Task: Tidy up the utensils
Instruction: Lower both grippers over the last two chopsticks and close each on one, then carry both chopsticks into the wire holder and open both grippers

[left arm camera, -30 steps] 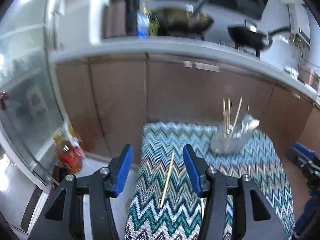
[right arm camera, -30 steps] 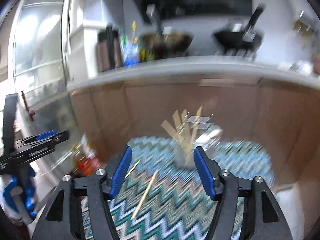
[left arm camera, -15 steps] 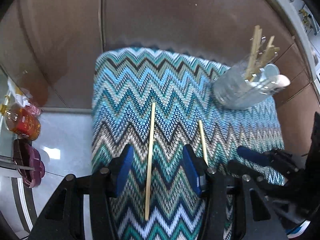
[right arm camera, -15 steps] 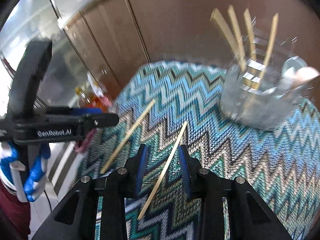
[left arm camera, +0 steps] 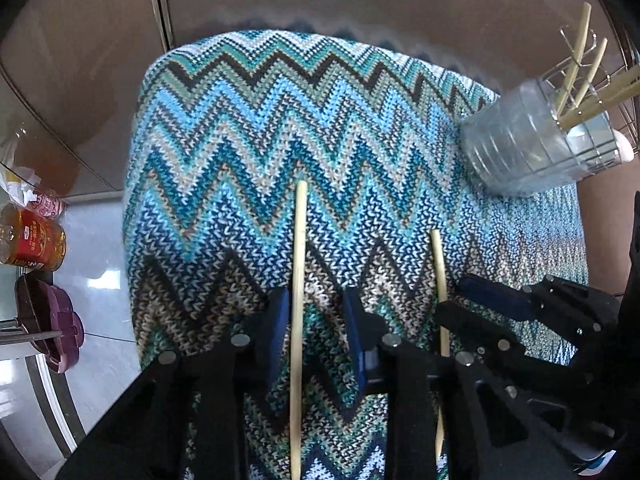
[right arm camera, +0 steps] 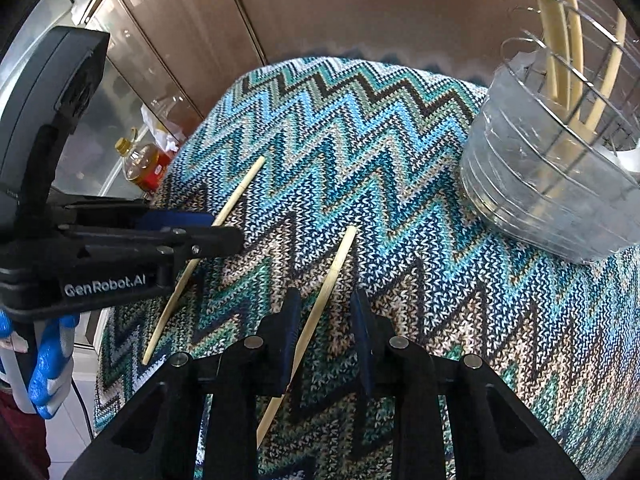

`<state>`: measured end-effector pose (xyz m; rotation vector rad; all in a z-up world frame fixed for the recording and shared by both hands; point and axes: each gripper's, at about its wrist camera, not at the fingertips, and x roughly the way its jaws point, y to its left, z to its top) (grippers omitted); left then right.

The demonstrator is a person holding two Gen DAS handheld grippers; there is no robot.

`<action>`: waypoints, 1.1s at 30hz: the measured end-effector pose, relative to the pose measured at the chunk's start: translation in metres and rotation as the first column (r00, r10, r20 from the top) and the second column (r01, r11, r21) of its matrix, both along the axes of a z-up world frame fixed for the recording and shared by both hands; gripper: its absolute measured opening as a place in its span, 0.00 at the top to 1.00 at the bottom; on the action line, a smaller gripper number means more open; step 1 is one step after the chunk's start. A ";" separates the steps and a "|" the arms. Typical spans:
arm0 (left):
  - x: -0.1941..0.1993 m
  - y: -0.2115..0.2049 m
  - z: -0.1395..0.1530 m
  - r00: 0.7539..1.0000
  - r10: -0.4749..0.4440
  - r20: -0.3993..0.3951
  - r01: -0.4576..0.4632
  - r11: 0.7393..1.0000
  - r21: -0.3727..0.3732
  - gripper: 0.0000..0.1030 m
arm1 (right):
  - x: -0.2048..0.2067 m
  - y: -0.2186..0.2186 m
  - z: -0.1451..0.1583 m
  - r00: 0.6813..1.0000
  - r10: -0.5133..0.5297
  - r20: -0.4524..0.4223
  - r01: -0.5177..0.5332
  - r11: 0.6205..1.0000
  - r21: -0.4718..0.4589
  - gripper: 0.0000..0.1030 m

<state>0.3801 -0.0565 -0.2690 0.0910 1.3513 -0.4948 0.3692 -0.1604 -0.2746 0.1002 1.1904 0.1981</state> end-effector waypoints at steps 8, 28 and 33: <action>0.021 0.000 -0.004 0.999 -0.010 -0.040 0.010 1.000 -0.008 0.83 | 0.027 0.004 -0.015 0.999 -0.015 -0.052 0.016 1.000 0.021 0.84; -0.023 0.044 0.029 0.996 0.072 0.046 -0.068 0.994 -0.086 0.95 | -0.028 0.003 0.039 0.997 -0.026 0.077 0.021 0.997 0.073 0.95; -0.051 0.070 0.055 0.989 0.105 0.109 -0.090 0.987 -0.132 0.95 | -0.068 0.003 0.070 0.984 -0.030 0.178 0.012 0.995 0.103 0.95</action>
